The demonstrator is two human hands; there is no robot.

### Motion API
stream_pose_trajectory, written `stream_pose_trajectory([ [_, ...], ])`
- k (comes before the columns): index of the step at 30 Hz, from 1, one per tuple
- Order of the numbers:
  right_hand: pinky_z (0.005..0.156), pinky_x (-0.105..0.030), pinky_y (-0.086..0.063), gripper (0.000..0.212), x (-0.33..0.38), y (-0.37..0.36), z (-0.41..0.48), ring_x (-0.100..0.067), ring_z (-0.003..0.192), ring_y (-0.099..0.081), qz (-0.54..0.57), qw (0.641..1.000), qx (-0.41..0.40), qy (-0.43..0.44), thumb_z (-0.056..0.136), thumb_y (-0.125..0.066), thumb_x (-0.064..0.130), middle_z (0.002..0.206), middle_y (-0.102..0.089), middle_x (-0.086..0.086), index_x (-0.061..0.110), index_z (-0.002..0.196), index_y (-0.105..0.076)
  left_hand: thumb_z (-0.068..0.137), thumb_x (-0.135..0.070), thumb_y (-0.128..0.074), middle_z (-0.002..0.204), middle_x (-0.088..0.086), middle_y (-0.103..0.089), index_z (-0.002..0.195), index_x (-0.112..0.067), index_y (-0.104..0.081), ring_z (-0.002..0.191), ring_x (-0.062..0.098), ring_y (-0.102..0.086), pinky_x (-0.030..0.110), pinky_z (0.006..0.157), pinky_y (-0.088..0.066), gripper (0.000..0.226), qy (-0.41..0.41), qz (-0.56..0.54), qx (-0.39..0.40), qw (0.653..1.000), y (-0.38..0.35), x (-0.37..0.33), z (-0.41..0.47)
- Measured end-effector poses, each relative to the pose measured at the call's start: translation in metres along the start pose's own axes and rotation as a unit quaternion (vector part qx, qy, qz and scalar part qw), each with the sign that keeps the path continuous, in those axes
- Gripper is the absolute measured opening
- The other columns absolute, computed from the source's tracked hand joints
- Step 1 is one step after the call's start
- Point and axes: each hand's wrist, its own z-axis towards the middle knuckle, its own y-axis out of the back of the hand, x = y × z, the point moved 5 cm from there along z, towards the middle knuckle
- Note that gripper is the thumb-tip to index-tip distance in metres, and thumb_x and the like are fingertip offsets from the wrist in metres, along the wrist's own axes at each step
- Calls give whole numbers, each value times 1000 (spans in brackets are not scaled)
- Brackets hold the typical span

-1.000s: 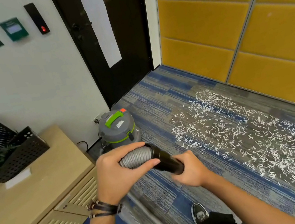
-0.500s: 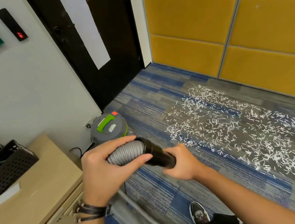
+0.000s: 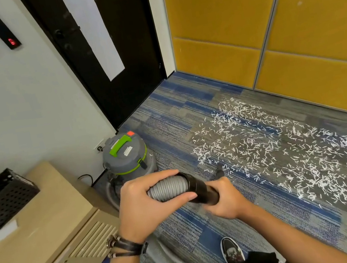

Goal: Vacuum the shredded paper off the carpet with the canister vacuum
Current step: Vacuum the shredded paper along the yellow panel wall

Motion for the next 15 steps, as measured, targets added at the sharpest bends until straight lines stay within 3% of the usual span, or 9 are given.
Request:
stream_pose_trajectory([
  [3, 47, -35, -39, 20, 5, 4, 6, -10, 46, -47, 5, 999, -35, 15, 72, -76, 8, 53, -56, 3, 16, 66, -58, 66, -58, -93, 103, -20, -79, 106, -29, -84, 94, -2, -75, 25, 87, -59, 51, -25, 14, -22, 999, 1, -11, 6],
  [7, 47, -28, -32, 27, 6, 1, 4, -6, 46, -41, 29, 999, -34, 16, 71, -74, 3, 53, -48, 13, 19, 64, -54, 64, -59, -93, 102, -22, -78, 105, -30, -84, 92, -4, -74, 24, 85, -59, 51, -36, 19, -2, 999, -4, -17, 8],
  [12, 47, -33, -32, 27, 2, -1, -16, -5, 48, -40, 54, 997, -47, 0, 72, -77, 0, 53, -47, 11, 13, 64, -54, 60, -57, -95, 98, -23, -79, 103, -30, -84, 90, -3, -75, 20, 84, -57, 52, -36, -6, 30, 999, -8, -24, 9],
  [15, 48, -26, -30, 24, 4, 9, -21, -4, 47, -37, 58, 996, -72, -6, 70, -74, 3, 52, -45, 12, 12, 63, -54, 62, -59, -93, 100, -21, -79, 104, -28, -84, 91, -5, -74, 22, 85, -58, 53, -48, -4, 20, 999, -9, -31, 11],
])
